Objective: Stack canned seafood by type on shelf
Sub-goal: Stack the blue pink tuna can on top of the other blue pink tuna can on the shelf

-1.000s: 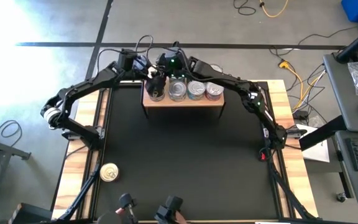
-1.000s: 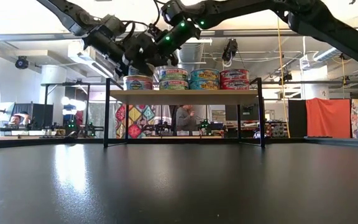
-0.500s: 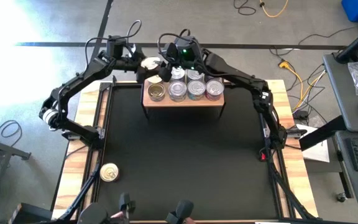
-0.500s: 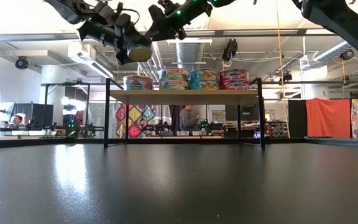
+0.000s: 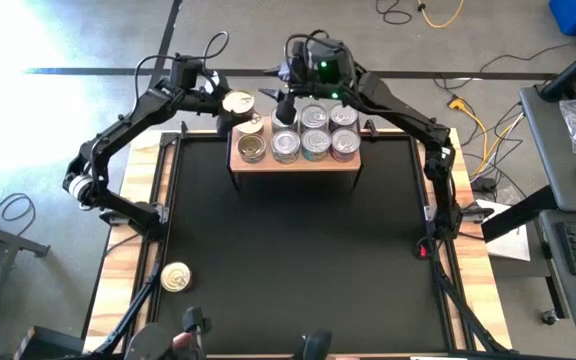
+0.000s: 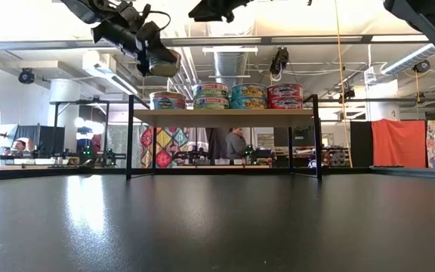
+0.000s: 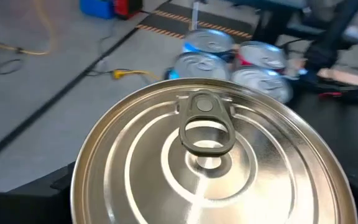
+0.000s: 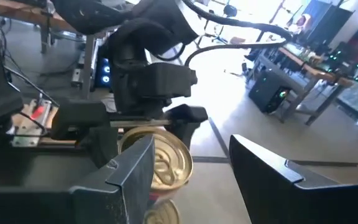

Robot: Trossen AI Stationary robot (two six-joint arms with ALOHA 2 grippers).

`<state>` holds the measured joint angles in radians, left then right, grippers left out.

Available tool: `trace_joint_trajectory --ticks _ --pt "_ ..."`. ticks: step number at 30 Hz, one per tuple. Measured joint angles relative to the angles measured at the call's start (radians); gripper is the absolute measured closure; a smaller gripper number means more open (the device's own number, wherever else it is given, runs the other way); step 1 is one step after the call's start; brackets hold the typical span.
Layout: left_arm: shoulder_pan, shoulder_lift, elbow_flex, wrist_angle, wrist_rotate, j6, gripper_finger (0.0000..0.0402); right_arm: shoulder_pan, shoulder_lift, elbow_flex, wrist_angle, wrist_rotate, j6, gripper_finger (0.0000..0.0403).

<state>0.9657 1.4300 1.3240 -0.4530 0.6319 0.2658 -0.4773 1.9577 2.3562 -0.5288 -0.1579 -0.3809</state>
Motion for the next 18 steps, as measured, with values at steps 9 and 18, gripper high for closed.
trace_joint_trajectory --ticks 9,18 --pt "0.0 0.027 -0.011 -0.003 -0.093 -0.113 0.003 -0.049 0.016 -0.002 -0.139 -0.035 -0.058 0.0202" --pt "-0.004 0.028 -0.048 -0.008 -0.093 -0.118 0.0031 -0.065 0.016 -0.003 -0.182 -0.108 -0.084 0.0202"
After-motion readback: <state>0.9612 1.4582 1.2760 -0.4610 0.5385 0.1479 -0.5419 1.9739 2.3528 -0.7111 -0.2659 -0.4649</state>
